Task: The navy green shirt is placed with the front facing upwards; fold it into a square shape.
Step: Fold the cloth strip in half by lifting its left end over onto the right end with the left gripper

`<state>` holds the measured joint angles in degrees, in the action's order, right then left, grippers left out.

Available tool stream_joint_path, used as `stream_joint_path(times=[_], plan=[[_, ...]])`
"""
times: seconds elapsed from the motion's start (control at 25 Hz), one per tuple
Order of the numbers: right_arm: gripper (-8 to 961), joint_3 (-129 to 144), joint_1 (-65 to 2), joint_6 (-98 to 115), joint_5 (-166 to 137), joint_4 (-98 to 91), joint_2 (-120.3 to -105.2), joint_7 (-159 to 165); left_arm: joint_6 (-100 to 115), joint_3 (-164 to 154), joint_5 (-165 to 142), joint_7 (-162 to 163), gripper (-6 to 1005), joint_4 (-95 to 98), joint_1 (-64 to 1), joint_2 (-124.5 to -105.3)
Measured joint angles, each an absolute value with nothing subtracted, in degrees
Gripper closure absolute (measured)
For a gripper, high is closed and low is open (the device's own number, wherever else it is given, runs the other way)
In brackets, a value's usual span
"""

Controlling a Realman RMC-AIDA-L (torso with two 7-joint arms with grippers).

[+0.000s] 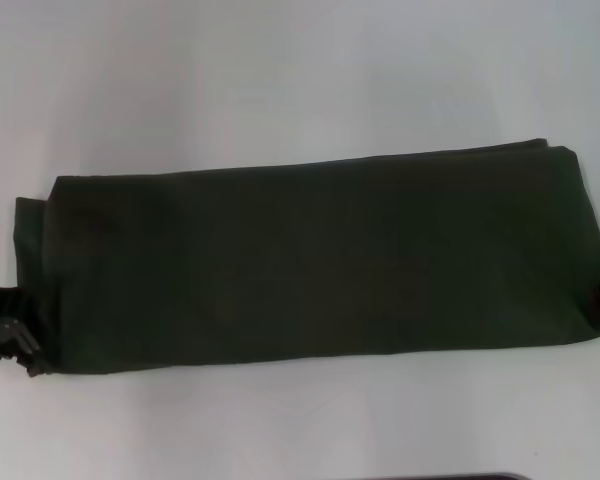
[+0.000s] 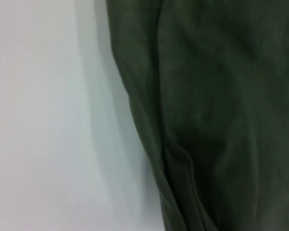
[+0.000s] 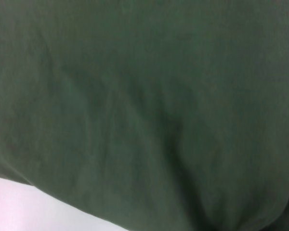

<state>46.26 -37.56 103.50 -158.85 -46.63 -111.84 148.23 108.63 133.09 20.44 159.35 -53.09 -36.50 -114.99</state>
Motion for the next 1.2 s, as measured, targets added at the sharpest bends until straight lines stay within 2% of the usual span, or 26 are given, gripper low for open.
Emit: stream_joint_path(times=[0.24, 0.44, 0.72, 1.0, 1.12, 1.2], plan=[[927, 45.9, -37.7, 103.1, -158.4, -46.4, -111.60, 147.9, 108.9, 133.1, 20.3, 158.9, 847, -52.7, -36.4, -114.48], [717, 45.9, -38.0, 102.5, -158.4, -46.3, -111.70, 147.6, 108.2, 133.1, 20.2, 159.3, 734, -53.1, -36.6, -113.91], [442, 46.0, -38.2, 102.3, -158.5, -46.2, -111.98, 147.4, 107.8, 133.2, 20.0, 159.0, 732, -53.4, -37.0, -113.23], [85, 43.9, -39.1, 102.2, -158.3, -46.8, -111.25, 147.4, 106.7, 141.0, 19.8, 159.0, 729, -56.5, -37.4, -110.27], [85, 42.6, -40.0, 102.2, -158.3, -46.8, -110.61, 147.3, 104.0, 143.1, 21.1, 158.4, 728, -57.3, -37.7, -109.29], [85, 41.8, -40.8, 102.0, -158.3, -46.8, -110.17, 147.3, 102.0, 146.2, 23.0, 156.9, 728, -58.4, -37.7, -109.48]])
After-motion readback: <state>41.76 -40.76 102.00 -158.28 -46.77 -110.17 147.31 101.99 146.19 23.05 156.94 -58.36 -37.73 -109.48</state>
